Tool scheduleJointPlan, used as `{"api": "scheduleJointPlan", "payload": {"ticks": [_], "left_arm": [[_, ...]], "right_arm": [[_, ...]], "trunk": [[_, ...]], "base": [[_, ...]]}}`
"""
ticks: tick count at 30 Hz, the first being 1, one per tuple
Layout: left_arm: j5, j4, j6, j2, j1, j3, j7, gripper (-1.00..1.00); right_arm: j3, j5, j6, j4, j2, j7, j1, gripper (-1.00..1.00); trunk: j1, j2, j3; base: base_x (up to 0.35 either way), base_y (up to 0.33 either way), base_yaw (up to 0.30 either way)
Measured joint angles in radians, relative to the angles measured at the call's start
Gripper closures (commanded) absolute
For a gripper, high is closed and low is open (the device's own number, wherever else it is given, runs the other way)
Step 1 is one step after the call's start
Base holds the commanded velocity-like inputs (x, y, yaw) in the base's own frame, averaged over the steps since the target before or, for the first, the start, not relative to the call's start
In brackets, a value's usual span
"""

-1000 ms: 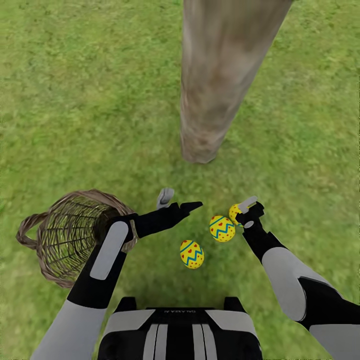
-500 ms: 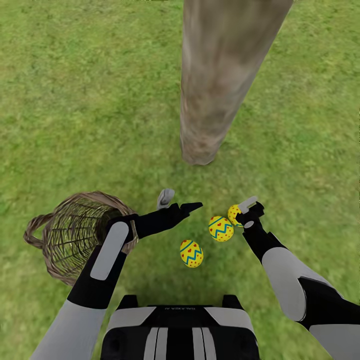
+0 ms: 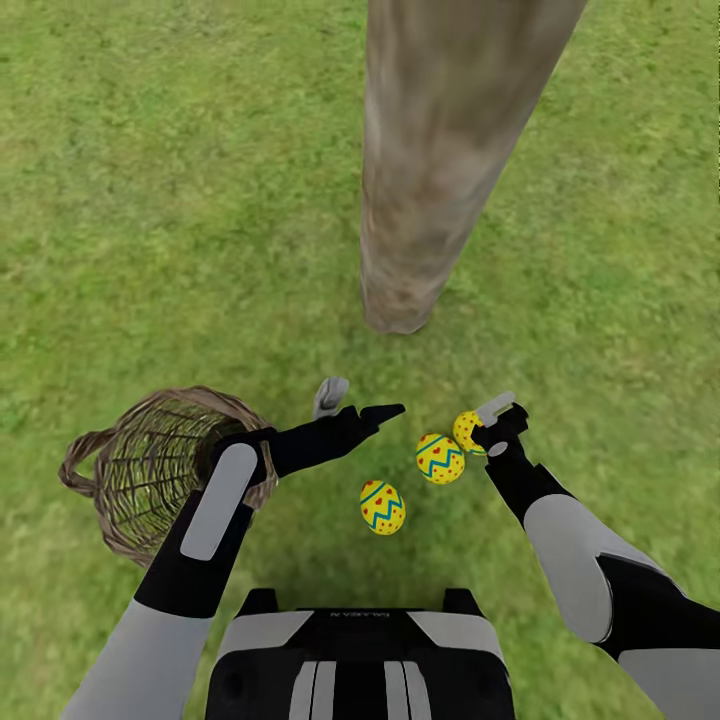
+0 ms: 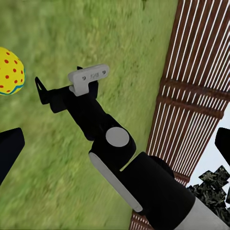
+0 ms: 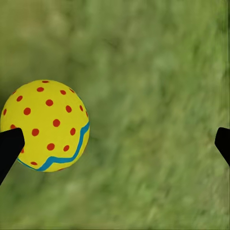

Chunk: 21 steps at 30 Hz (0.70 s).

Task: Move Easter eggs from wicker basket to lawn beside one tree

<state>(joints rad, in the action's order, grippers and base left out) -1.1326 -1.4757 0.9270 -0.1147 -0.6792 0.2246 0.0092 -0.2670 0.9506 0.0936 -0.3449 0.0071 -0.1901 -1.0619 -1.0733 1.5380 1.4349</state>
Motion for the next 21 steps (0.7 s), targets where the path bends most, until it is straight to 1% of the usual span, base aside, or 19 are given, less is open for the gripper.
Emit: {"api": "scheduleJointPlan", "payload": {"ticks": [14,21], "left_arm": [[-0.002,0.0,-0.001,0.0,0.002,-0.001,-0.006,-1.0],[-0.003,0.0,-0.001,0.0,0.002,-0.001,-0.006,-1.0]], "right_arm": [[-0.001,-0.001,-0.001,-0.021,0.0,0.0,0.001,-1.0],[-0.001,-0.01,0.0,-0.023,0.001,0.0,0.001,-1.0]], "trunk": [[0.0,0.0,-0.022],[0.0,0.0,-0.034]], "base": [[0.0,0.0,0.0],[0.0,0.0,0.0]]}}
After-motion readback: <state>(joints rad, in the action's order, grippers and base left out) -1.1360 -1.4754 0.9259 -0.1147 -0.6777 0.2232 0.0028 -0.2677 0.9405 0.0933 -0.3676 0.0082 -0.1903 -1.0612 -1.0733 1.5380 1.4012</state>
